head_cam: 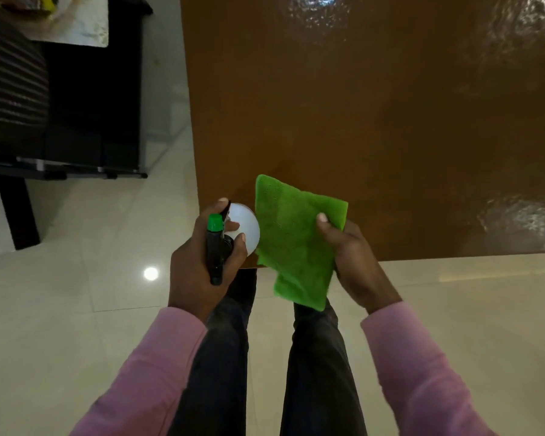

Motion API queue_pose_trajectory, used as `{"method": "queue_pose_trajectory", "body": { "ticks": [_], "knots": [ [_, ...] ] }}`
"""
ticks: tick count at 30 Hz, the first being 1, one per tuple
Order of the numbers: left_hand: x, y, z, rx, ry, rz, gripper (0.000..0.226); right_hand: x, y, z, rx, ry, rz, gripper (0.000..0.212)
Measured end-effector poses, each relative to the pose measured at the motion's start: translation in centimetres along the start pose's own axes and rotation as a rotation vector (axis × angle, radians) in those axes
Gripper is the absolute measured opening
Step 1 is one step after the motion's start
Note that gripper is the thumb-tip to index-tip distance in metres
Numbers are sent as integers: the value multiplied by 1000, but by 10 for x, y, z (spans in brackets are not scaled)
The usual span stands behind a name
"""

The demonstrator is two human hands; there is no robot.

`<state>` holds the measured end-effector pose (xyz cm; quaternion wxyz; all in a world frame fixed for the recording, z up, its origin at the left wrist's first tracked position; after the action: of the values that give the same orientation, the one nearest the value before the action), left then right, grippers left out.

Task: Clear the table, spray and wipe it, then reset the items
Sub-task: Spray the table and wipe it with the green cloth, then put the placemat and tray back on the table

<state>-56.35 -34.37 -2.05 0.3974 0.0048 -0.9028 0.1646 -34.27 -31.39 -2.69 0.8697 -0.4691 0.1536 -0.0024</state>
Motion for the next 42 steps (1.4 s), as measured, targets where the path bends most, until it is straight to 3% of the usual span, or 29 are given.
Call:
{"method": "queue_pose_trajectory", "body": {
  "ticks": [2, 7, 11, 17, 22, 26, 29, 32, 35, 42],
  "knots": [
    [-1, 0, 5, 25, 22, 32, 62, 7, 14, 6, -12, -16, -5, 21],
    [-5, 3, 11, 37, 45, 57, 68, 37, 57, 0, -10, -181, -228, 30],
    [-7, 3, 12, 51, 51, 49, 68, 39, 65, 1, 91, -396, -236, 41],
    [-7, 3, 11, 77, 33, 63, 69, 34, 70, 11, 217, -768, -246, 38],
    [-7, 3, 12, 71, 97, 60, 73, 39, 59, 15, 225, -867, -418, 44],
    [-5, 2, 9, 97, 61, 109, 73, 41, 43, 11, 152, -951, -510, 64],
    [-1, 1, 7, 145, 62, 174, 90, 41, 30, 26, 152, -1029, -555, 82],
    [6, -7, 6, 287, 155, 228, 103, 42, 8, 47, 168, -1077, -532, 79],
    [16, -25, -4, 463, 207, 222, 95, 37, -18, 64, 201, -1166, -485, 76],
    [44, -78, -65, 418, 279, 125, 86, 17, -93, 82, 335, -1252, -388, 70]
  ]
}}
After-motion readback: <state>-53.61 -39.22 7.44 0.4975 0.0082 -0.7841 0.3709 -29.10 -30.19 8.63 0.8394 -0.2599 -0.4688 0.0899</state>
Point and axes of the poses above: each hand's wrist, its own y-axis towards the middle knuckle, its own x-axis out of the back of the hand, z = x × y, the point moved 5 cm from there along y, towards the middle knuckle, and after that the axes turned 13 degrees about y, right-handed, at the moved point
